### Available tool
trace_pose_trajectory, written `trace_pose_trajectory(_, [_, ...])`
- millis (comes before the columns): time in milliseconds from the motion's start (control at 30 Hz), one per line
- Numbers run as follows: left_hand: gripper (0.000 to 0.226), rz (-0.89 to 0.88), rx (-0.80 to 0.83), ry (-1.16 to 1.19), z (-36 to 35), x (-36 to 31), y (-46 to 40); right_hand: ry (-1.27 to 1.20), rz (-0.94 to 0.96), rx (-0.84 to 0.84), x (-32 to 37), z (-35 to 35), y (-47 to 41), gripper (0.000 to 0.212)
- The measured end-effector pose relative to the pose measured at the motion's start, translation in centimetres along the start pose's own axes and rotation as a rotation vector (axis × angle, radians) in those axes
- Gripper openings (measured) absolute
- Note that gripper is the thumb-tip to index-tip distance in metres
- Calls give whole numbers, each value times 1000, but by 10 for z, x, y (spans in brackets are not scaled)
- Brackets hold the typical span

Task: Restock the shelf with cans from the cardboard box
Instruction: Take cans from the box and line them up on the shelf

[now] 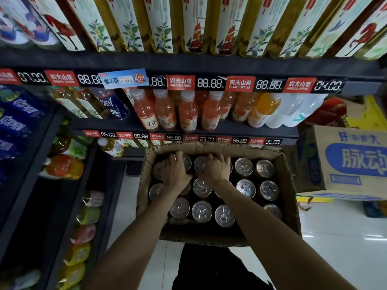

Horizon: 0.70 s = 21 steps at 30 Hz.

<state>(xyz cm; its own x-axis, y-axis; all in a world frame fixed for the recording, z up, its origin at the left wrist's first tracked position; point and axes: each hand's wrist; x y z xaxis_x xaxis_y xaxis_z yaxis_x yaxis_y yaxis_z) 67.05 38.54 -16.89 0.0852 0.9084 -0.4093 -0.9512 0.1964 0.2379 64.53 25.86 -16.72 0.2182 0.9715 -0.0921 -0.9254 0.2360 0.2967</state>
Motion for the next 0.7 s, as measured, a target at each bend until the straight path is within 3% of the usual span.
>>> trace_pose_trajectory(133, [62, 15, -31, 158, 1, 6, -2, -91, -23, -71, -3, -2, 1, 58])
trace_pose_trajectory(333, [67, -187, -187, 634, 59, 5, 19, -516, 0, -355, -34, 56, 38, 61])
trace_pose_trajectory(400, [75, -129, -139, 895, 90, -6, 31, -751, -3, -344, -49, 85, 54, 64])
trace_pose_trajectory(500, [68, -90, -27, 1301, 130, -26, 46, -1233, -51, -190, -74, 131, 76, 53])
trace_pose_trajectory(600, [55, -170, -2, 1366, 162, -53, 54, -1399, -16, -149, -94, 171, 93, 27])
trace_pose_trajectory(700, [57, -290, 5, 1336, 193, -83, 58, -1403, 55, -197, -111, 206, 105, 26])
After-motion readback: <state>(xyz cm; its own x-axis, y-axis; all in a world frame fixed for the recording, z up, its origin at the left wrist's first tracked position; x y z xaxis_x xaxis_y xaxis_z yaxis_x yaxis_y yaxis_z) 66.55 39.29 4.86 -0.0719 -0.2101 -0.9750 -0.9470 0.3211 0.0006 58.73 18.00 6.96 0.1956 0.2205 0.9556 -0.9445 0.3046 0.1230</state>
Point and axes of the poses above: each hand's wrist, its own y-axis away from the middle knuckle, its own z-axis out of the back of the hand, x = y × z, and after that the axes turned 12 degrees about y, right-handed
